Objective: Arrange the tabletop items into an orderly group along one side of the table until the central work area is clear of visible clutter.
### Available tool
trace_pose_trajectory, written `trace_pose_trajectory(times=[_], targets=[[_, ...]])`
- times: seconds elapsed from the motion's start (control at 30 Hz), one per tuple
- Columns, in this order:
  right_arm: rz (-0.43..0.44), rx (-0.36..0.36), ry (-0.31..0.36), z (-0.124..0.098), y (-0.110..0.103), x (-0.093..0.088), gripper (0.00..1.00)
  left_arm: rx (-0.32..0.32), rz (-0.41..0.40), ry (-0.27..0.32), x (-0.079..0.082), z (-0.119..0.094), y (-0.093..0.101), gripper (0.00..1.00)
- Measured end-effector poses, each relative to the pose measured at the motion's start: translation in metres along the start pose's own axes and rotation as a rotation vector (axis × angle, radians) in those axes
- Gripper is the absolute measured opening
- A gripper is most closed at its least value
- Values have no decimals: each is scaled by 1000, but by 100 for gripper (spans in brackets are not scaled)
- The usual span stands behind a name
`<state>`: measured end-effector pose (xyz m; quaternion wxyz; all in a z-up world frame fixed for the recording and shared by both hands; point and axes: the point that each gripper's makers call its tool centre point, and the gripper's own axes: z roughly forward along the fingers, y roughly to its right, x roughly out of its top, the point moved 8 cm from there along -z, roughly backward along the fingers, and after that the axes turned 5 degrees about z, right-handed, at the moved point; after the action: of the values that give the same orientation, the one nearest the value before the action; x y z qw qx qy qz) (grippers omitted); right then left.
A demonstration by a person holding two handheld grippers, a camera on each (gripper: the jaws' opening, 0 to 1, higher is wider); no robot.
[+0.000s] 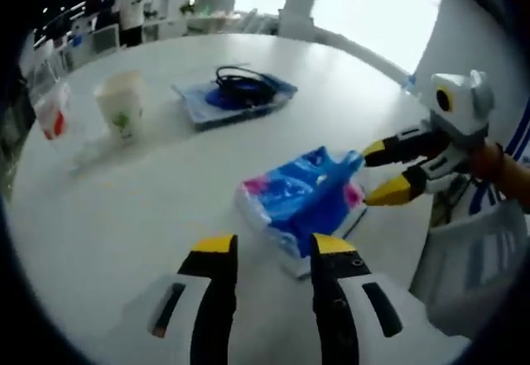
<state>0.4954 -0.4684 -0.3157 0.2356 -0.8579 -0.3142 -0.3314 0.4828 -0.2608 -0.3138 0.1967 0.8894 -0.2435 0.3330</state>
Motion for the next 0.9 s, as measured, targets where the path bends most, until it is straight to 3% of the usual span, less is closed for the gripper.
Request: trace_pose_trajectory(times=[0.1,0.17,0.23,0.57,0.7,0.9], targets=[[-2,-28,-12,1,4,-2,23,-15,-34,6,-1,2,4,13],[1,-36,-16,1,5,-3,19,-23,-45,-12,-1,4,6,11],[13,-47,-21,0,9,-4,8,-25,-52,-21,-1,4,6,10],[49,-67,-13,-5,14,-4,4,-23,-54,-23,3,5,10,4],[-4,-96,6,-13,17,-1,2,-45,-94,-19,6,5,14,3],[-7,-118,30,-21,21,6,1,-45,-54,-7,15,5,21,0]])
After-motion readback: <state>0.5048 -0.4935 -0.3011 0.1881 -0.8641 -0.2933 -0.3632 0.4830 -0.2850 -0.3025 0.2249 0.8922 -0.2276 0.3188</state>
